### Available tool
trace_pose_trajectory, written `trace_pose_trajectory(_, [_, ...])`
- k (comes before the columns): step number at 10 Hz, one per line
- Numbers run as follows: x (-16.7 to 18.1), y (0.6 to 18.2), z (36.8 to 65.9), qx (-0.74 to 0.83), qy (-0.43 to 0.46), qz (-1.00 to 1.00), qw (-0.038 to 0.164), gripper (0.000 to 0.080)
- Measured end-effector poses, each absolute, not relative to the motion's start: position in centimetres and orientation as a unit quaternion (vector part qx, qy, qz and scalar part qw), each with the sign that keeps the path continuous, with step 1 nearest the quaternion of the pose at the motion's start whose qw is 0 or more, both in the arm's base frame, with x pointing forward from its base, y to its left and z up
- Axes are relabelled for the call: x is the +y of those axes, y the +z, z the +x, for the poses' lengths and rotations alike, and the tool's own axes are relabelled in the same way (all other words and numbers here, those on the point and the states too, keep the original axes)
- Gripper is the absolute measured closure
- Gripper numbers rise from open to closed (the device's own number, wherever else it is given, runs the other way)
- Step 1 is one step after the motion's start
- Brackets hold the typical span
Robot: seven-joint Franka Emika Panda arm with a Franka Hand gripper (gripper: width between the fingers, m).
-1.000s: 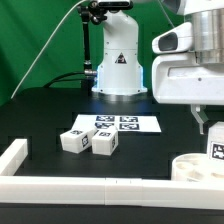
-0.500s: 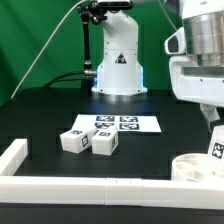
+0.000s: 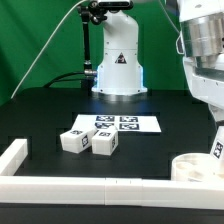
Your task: Assemble stool
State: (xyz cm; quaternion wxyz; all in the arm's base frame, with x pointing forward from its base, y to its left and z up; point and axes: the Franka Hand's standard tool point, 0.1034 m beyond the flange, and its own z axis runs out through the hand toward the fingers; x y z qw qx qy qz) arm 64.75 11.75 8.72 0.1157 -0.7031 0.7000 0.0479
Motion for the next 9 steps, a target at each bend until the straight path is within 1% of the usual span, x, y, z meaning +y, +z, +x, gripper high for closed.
trace_pose_trajectory(1, [11.9, 8.7, 64.7, 0.708, 0.051, -0.695, 0.117, 0.0403])
trace_pose_trajectory(2, [11.9, 8.7, 64.7, 0.698, 0.050, -0.705, 0.118, 0.0213])
trace_pose_trajectory(3, [12.0, 8.7, 64.7, 0.687, 0.049, -0.715, 0.116, 0.0213])
trace_pose_trajectory(4, [12.4, 9.1, 64.7, 0.658, 0.052, -0.743, 0.113, 0.0170])
trace_pose_trajectory(5, [13.0, 9.9, 64.9, 0.651, 0.055, -0.748, 0.114, 0.0153])
trace_pose_trajectory(6, [13.4, 10.2, 64.9, 0.620, 0.049, -0.774, 0.118, 0.0153])
trace_pose_trajectory(9, [13.3, 10.1, 64.9, 0.525, 0.036, -0.842, 0.122, 0.0150])
